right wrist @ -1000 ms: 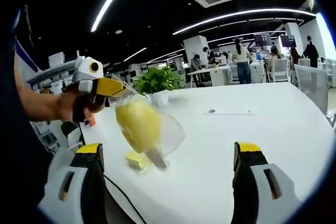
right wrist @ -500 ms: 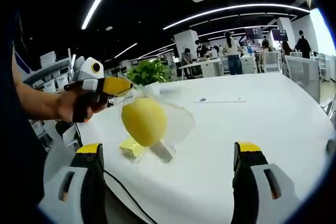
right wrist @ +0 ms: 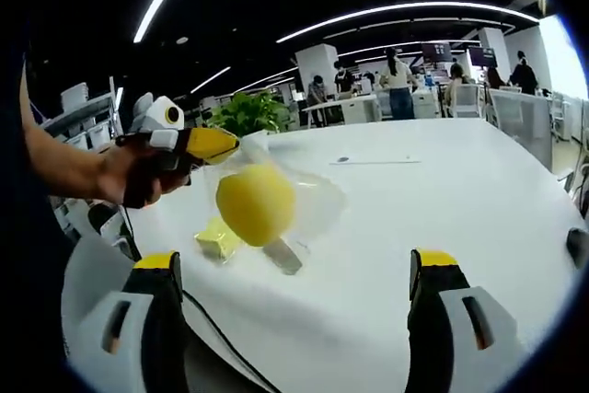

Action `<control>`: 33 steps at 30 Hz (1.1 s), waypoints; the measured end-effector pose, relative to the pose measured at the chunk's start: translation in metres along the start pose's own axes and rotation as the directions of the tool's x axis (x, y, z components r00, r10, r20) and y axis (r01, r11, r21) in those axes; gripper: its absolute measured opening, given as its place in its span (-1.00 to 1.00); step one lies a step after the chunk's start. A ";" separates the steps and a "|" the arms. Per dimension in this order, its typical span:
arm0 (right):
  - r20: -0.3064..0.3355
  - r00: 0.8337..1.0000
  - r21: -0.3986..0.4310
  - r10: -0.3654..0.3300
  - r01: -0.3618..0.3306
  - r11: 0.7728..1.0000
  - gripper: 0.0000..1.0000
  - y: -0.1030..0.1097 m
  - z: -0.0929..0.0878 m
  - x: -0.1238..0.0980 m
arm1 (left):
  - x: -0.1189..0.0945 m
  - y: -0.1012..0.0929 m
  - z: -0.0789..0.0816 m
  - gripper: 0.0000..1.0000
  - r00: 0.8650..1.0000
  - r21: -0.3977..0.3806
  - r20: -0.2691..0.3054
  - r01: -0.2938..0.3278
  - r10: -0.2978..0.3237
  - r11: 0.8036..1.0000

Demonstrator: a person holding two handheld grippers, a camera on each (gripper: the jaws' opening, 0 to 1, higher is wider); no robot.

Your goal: Compare the silicone blocks by pressing each to a similar depth, holding the contact briefly, and releasing to observe deformation and rebound differences across the visible hardness samples.

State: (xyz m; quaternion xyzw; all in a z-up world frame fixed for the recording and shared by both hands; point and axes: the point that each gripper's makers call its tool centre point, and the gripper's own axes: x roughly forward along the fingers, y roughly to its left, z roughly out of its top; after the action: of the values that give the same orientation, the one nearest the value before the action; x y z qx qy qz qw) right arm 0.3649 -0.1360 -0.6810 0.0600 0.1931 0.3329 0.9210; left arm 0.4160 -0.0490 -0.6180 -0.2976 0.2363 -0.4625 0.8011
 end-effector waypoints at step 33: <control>-0.029 0.999 0.030 -0.025 0.026 0.999 0.93 0.000 -0.015 0.001 | 0.016 0.107 -0.010 -1.00 0.977 0.021 0.005 -0.214 0.213 0.977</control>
State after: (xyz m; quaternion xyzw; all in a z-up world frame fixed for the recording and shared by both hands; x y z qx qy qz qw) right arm 0.3596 -0.1355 -0.6947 0.0665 0.2119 0.3189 0.9214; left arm 0.4807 -0.0234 -0.7011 -0.2625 0.2609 -0.3759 0.8495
